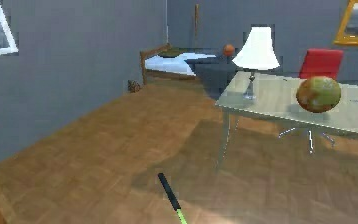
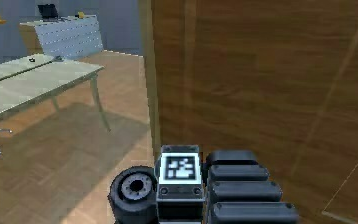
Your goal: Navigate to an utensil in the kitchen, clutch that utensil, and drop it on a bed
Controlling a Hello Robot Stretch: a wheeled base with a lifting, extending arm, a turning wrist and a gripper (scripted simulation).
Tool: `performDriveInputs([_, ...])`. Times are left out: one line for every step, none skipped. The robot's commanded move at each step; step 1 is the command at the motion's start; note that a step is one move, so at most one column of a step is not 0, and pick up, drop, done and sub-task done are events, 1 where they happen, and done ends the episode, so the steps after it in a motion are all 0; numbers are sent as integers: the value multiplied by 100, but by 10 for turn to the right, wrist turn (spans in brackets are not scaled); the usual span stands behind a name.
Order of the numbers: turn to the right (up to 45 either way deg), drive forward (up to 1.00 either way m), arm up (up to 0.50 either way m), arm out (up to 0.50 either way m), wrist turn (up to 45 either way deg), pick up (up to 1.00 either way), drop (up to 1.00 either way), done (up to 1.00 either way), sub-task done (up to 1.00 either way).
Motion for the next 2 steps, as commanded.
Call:
performDriveInputs([0,100,0,0,0,0,0,0,0])
performDriveInputs([0,100,0,0,0,0,0,0,0])
